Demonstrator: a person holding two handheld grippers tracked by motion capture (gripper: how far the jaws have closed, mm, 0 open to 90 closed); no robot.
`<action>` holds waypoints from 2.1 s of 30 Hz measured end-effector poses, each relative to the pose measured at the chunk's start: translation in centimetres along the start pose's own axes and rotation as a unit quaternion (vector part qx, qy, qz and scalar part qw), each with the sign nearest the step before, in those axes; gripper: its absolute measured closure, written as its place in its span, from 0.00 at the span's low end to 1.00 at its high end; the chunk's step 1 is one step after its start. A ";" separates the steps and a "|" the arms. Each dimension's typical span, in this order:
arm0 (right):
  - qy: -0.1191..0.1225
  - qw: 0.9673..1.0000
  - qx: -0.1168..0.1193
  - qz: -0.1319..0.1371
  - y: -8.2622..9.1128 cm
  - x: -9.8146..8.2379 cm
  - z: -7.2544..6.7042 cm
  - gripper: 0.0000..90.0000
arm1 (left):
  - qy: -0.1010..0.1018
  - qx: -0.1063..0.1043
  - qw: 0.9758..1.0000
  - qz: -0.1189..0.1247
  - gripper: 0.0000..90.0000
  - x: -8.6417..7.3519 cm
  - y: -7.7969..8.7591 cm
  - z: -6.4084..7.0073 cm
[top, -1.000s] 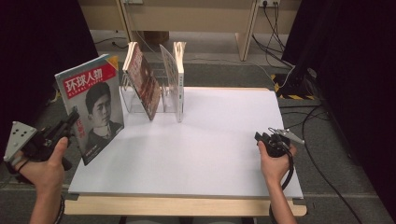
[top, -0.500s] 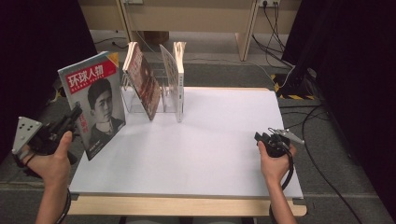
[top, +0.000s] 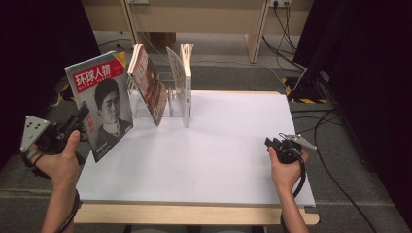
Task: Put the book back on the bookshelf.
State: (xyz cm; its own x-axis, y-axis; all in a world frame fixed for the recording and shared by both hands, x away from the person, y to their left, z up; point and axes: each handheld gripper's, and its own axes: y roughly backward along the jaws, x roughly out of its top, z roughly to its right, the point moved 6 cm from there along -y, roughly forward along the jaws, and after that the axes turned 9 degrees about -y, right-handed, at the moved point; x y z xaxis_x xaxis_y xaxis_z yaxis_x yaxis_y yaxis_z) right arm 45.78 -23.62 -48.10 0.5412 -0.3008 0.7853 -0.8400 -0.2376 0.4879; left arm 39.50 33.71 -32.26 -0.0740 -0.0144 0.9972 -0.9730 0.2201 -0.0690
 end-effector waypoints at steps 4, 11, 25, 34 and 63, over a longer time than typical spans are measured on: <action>0.000 1.000 0.000 0.000 0.0 0.0 0.0 0.71 | -0.004 0.003 1.000 -0.001 0.97 0.0 -0.3 0.0; -0.001 1.000 0.000 0.000 0.0 0.0 0.0 0.71 | -0.005 0.004 1.000 -0.002 0.97 0.2 -0.8 0.0; 0.000 1.000 0.000 0.001 0.0 0.0 0.1 0.71 | 0.002 0.005 1.000 -0.004 0.97 0.2 -2.1 0.0; 0.001 1.000 0.000 0.001 -0.1 0.0 0.1 0.71 | 0.010 0.007 1.000 -0.006 0.97 0.2 -2.9 -0.2; 0.001 1.000 -0.002 -0.001 -0.1 0.0 0.3 0.71 | 0.022 0.013 1.000 -0.011 0.97 0.0 -5.7 -0.3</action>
State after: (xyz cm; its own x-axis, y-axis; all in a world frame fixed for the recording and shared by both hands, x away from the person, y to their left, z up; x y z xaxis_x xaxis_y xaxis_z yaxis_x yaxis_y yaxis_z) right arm 45.86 -23.82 -48.29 0.5430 -0.2987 0.7848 -0.8389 -0.2347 0.4911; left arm 45.11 32.80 -31.87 -0.0428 0.0243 0.9988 -0.9797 0.1951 -0.0467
